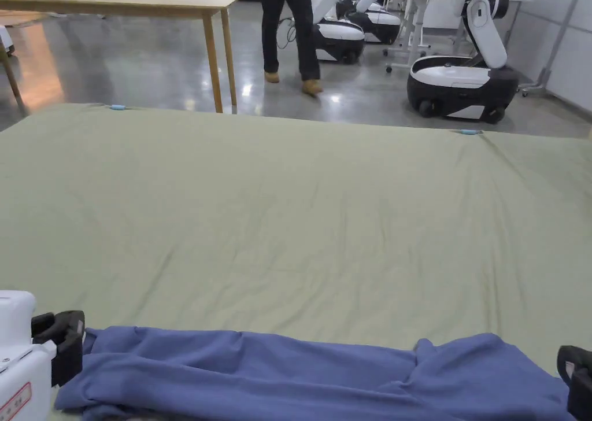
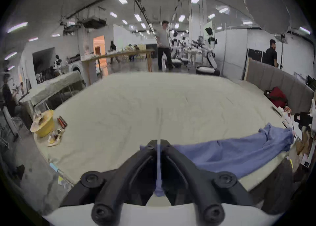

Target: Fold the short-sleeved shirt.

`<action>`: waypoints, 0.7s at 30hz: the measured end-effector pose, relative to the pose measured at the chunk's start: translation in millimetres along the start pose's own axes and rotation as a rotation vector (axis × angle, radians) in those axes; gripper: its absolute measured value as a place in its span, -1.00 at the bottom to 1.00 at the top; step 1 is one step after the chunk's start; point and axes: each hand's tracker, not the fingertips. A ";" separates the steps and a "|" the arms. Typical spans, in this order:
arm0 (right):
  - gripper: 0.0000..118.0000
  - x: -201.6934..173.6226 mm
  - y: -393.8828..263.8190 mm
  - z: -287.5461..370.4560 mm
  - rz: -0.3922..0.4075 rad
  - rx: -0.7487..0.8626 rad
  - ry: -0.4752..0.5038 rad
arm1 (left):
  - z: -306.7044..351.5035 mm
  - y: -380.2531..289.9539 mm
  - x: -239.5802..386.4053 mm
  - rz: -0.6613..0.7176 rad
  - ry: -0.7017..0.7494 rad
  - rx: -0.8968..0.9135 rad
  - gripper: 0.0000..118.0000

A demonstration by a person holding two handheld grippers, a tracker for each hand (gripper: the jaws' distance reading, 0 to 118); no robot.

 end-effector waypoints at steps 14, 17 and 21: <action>-0.99 -122.2 14.8 12.1 0.151 0.274 0.014 | -5.9 -1.3 -38.8 0.221 -0.041 -0.045 -0.99; -0.99 -135.9 13.0 18.2 0.160 0.322 0.003 | -35.2 -10.3 -77.7 0.315 -0.113 -0.229 -0.98; -0.99 -144.7 11.1 21.6 0.169 0.332 -0.004 | -66.7 -19.4 -121.9 0.472 -0.229 -0.372 -0.97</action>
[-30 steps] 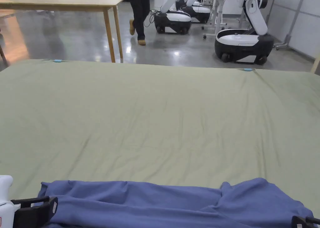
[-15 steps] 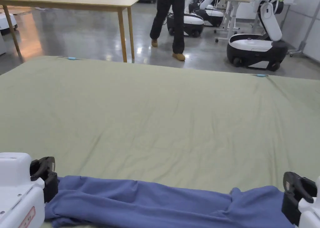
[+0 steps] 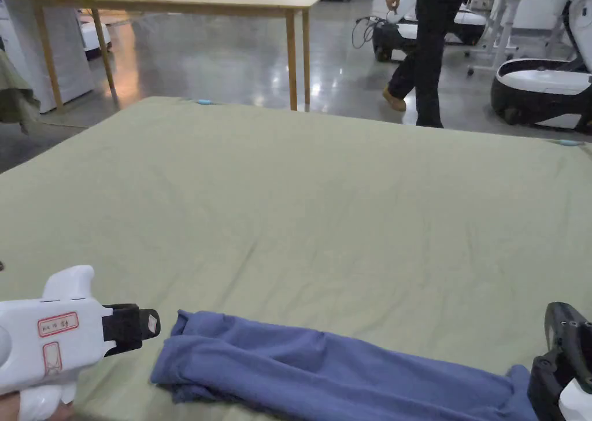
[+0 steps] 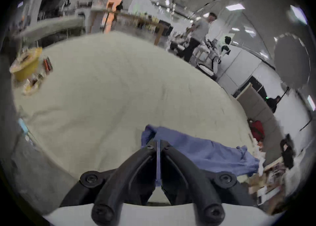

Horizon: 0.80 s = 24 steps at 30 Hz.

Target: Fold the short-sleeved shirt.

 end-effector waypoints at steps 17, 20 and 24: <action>-0.98 -2.5 -15.6 -10.3 0.020 -0.095 -0.010 | -61.6 41.9 -39.0 0.175 -0.325 -0.366 0.75; -0.99 -0.9 -18.5 -12.6 -0.004 -0.113 -0.003 | -65.7 37.5 -36.9 0.152 -0.302 -0.392 0.92; -0.98 -2.6 -22.9 -15.8 -0.013 -0.135 0.012 | -77.9 29.2 -35.2 0.196 -0.365 -0.443 0.91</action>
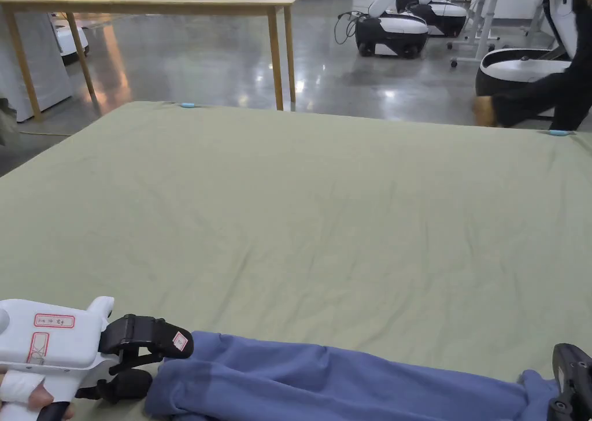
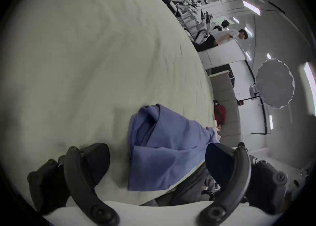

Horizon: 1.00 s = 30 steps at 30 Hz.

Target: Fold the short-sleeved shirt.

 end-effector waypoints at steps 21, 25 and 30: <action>-0.98 18.1 3.9 14.4 -0.023 0.014 -0.004 | 55.8 -2.7 39.1 -0.007 0.055 0.135 -0.85; -0.99 22.4 6.8 16.1 -0.012 0.031 -0.017 | 80.5 -8.2 60.5 -0.030 0.096 0.183 -0.86; -0.98 27.4 4.8 16.7 -0.054 0.023 -0.004 | 53.6 -22.9 109.7 -0.129 0.160 0.165 -0.86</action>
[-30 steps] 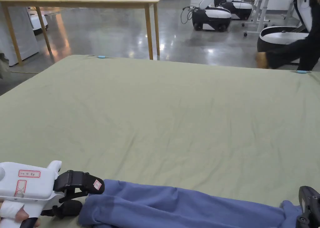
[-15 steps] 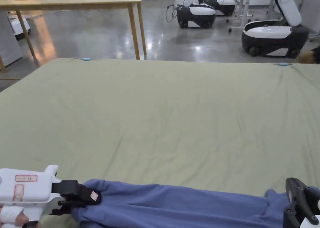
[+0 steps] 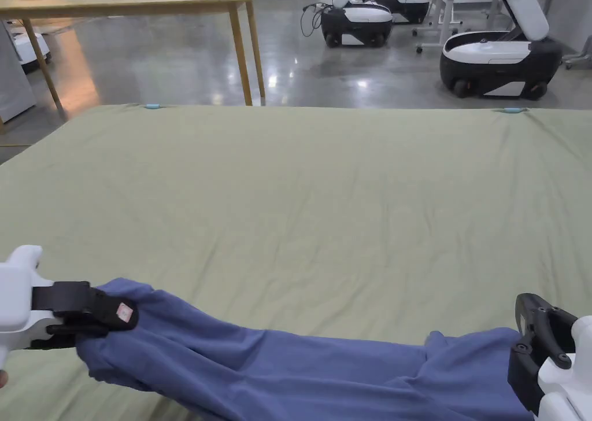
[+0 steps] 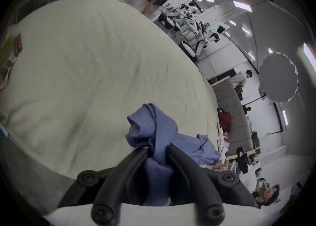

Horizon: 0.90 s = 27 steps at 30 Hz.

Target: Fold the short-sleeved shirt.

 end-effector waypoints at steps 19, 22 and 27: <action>-0.98 37.3 -21.5 21.8 -0.064 -0.057 -0.052 | -208.9 -68.3 132.3 -0.158 0.026 -0.193 -0.78; -0.98 39.1 -23.7 21.9 -0.073 -0.066 -0.057 | -223.6 -70.7 127.2 -0.159 -0.008 -0.269 0.84; -0.98 37.9 -24.7 17.7 -0.080 -0.077 -0.046 | -184.6 -61.6 128.4 -0.182 -0.071 -0.183 0.86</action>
